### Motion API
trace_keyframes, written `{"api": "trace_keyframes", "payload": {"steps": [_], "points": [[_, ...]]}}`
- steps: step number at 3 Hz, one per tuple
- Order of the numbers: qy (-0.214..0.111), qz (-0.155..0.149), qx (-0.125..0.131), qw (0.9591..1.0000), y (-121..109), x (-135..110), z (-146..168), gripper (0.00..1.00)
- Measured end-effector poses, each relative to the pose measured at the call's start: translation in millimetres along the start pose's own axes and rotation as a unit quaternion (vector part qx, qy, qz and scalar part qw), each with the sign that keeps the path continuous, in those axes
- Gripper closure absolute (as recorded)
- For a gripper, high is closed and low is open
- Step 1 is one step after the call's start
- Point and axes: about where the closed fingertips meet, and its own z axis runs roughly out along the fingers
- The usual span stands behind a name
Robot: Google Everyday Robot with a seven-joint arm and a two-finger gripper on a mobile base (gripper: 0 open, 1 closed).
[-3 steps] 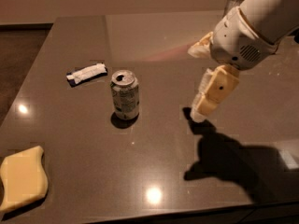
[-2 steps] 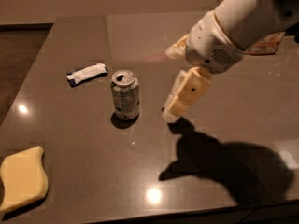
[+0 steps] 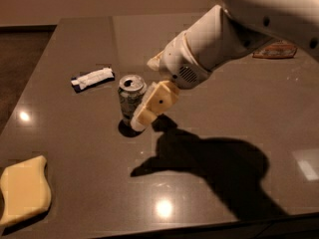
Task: Knock 7up can over
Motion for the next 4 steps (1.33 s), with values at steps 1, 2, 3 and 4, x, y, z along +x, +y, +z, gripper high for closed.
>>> {"api": "trace_keyframes", "payload": {"steps": [1,2,3,4], "points": [[-0.015,0.017,-0.003,0.9997,-7.5,-6.6,23.0,0.0],[-0.027,0.032,-0.007,0.9991,-11.9,-10.5,37.4,0.0],[-0.041,0.043,-0.009,0.9982,-13.6,-13.5,46.5,0.0],[-0.048,0.05,-0.008,0.9976,-18.7,-11.1,51.8,0.25]]}}
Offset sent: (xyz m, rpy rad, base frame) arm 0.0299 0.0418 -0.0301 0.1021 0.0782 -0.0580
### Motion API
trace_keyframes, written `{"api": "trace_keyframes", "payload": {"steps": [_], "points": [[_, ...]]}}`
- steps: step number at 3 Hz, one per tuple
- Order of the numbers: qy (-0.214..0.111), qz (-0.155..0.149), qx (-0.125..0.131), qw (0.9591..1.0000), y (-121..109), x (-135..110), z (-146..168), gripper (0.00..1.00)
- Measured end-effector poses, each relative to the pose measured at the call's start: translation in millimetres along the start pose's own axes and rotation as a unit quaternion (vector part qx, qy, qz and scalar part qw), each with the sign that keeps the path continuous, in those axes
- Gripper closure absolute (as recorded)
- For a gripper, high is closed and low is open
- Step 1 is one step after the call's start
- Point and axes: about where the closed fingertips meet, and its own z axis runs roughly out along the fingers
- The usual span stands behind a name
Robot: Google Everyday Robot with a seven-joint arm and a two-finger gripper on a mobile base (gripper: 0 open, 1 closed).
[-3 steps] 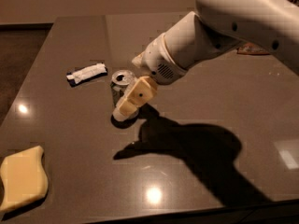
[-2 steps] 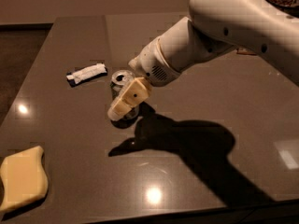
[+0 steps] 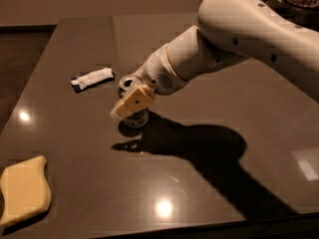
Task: Knock 7up can over
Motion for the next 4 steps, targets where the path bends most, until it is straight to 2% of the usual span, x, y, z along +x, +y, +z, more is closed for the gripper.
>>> {"api": "trace_keyframes", "payload": {"steps": [1,2,3,4], "points": [[-0.006,0.001,0.001,1.0,-4.1,-1.3,-0.9,0.47],[0.008,-0.011,0.008,0.9999,-28.9,-13.3,-29.8,0.79],[0.062,-0.036,0.024,0.9972,-57.3,-26.1,-60.1,0.99],[0.136,-0.062,0.046,0.9877,-84.7,-24.1,-77.8,1.0]]}}
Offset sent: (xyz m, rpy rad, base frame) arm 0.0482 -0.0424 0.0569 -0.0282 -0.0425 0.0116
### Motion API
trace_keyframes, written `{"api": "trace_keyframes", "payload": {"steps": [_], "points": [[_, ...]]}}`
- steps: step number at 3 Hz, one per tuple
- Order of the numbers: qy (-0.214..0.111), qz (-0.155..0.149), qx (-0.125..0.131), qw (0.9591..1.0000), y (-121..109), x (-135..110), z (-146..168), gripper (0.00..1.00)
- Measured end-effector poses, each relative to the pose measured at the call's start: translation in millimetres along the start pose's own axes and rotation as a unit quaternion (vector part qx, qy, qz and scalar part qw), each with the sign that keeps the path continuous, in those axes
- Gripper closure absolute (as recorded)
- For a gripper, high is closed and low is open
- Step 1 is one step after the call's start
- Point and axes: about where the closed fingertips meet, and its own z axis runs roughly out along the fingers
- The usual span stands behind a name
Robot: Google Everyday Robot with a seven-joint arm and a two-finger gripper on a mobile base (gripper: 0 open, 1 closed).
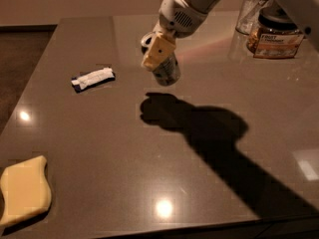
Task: Knock 7up can over
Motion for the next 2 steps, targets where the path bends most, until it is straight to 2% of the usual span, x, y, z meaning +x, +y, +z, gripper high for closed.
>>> {"api": "trace_keyframes", "payload": {"steps": [1,2], "points": [[0.068,-0.032,0.013,0.9971,-13.1,11.2,5.2,1.0],[0.13,-0.065,0.021,0.9892,-14.0,25.2,19.2,0.83]]}}
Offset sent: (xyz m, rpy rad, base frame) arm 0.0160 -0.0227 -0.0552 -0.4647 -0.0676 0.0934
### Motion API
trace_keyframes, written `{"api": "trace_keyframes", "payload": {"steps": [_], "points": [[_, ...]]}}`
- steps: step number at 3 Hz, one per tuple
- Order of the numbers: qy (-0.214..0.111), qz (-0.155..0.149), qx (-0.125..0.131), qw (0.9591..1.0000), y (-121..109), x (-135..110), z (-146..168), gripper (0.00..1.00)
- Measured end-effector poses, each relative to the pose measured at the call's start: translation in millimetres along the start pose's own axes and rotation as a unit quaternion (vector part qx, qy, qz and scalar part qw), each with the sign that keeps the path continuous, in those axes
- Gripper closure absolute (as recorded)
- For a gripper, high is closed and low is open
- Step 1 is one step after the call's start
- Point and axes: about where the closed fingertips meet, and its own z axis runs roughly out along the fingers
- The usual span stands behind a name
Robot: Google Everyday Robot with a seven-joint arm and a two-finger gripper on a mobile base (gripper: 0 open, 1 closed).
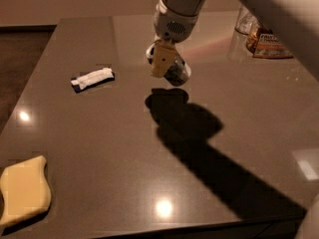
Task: Knock 7up can over
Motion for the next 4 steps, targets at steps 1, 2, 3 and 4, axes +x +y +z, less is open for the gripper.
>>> {"api": "trace_keyframes", "payload": {"steps": [1,2,3,4], "points": [[0.039,-0.033,-0.004,0.9987,9.4,5.3,18.5,0.59],[0.054,-0.059,-0.017,0.9966,20.6,1.6,38.7,0.36],[0.06,-0.081,-0.031,0.9944,26.7,-5.5,53.1,0.13],[0.059,-0.101,-0.061,0.9912,42.2,-11.5,76.8,0.0]]}}
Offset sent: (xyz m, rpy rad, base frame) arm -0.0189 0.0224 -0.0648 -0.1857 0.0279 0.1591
